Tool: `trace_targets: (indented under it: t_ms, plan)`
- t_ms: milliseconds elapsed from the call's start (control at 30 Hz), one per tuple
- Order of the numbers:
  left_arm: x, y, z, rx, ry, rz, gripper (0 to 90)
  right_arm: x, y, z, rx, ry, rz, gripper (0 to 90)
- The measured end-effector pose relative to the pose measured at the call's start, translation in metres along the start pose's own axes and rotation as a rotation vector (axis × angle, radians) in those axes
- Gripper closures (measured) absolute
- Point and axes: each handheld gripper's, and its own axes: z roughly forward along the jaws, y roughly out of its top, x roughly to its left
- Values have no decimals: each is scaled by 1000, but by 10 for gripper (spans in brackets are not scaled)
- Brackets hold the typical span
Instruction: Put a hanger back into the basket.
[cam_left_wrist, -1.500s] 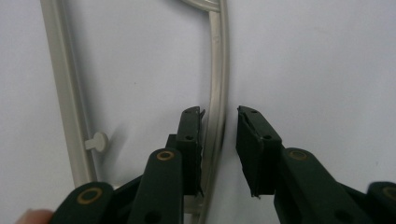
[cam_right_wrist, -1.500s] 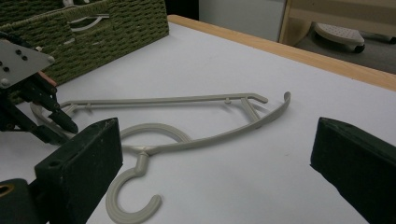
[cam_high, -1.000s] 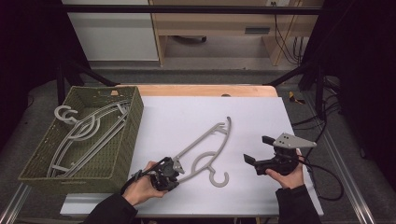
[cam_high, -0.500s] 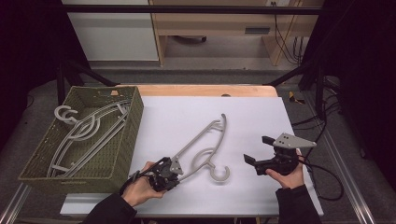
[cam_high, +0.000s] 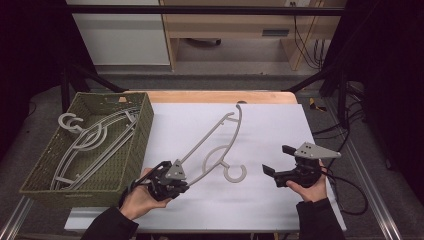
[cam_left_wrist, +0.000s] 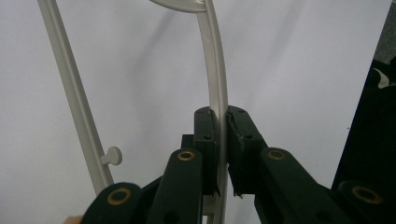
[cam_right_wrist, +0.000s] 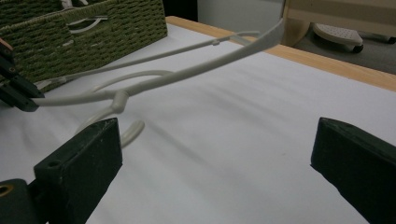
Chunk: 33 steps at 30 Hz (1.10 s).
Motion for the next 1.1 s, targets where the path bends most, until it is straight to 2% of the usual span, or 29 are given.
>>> trace_targets:
  t_ms: [267, 300, 333, 367, 533, 700, 900, 1100]
  plan:
    - [2, 2, -28, -75, 4, -25, 826, -2, 1, -5, -20, -9, 12, 21]
    - [3, 2, -32, -77, 5, -12, 826, -2, 1, -5, -21, -8, 13, 21]
    - [3, 2, -35, -94, 1, -25, 826, -3, 1, -5, -20, -7, 10, 21]
    - [4, 3, -38, -93, 6, -15, 826, -3, 1, -5, -20, -8, 10, 21]
    - [11, 5, -53, -129, 11, -24, 826, -3, 2, -6, -22, -12, 17, 21]
    - [18, 7, -70, -110, 41, -12, 825, -4, 2, -7, -25, -14, 15, 20]
    - [29, 5, -98, -122, 40, -14, 825, -3, 1, -4, -16, -11, 9, 21]
    - [40, -3, -129, -145, 64, -9, 825, -3, 1, -4, -15, -10, 11, 20]
